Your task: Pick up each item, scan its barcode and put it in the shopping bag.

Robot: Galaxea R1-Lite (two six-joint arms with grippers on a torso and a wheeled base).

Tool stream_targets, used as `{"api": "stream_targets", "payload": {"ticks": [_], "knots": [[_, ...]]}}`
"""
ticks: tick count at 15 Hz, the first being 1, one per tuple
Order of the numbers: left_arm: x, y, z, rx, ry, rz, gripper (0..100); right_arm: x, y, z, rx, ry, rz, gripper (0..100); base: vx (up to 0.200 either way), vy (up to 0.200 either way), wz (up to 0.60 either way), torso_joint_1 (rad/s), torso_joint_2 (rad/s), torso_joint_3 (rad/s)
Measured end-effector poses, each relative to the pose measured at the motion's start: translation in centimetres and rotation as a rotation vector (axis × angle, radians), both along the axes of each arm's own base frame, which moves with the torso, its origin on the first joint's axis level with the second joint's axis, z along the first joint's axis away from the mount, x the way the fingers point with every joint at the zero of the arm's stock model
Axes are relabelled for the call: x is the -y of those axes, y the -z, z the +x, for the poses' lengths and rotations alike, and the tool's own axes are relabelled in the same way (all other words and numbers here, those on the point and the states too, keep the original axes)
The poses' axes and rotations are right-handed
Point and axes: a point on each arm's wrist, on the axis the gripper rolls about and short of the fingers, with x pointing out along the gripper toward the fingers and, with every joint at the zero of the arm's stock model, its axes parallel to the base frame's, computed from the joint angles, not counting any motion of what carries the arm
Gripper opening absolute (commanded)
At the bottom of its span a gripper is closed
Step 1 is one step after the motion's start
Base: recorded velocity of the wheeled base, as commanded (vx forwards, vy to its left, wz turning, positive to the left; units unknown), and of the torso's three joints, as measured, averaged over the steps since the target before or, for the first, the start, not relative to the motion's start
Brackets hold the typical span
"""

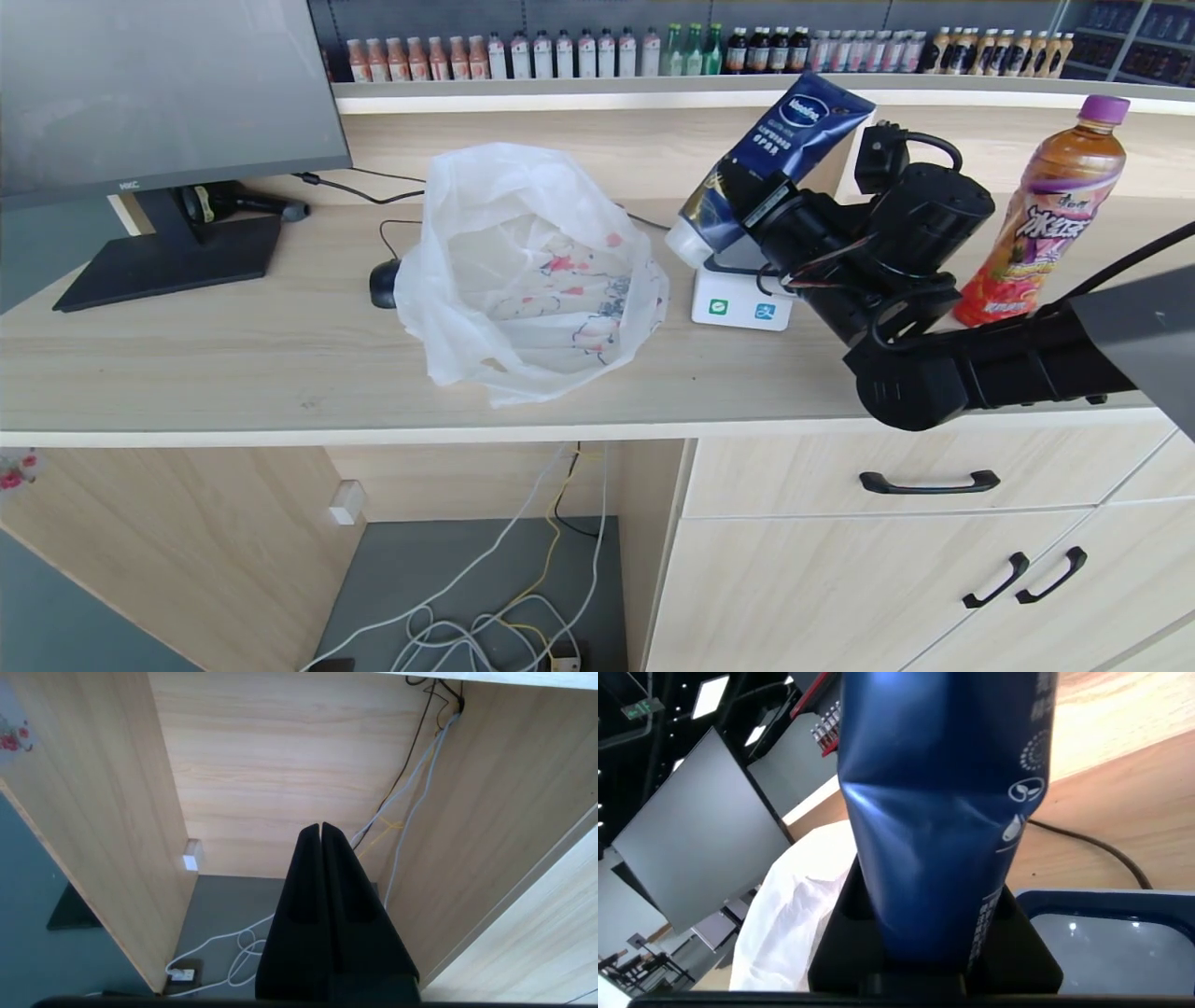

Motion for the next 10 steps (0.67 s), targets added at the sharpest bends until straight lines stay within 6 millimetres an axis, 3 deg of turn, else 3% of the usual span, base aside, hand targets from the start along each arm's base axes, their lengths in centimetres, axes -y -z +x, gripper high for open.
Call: {"api": "stream_targets", "payload": {"ticks": [10], "knots": [[0.0, 0.0, 0.0, 0.0, 0.0, 0.0, 0, 0.06, 0.26, 0.05, -0.01, 0.013, 0.004, 0, 0.0, 0.0, 0.0, 0.0, 0.0, 0.0]]}}
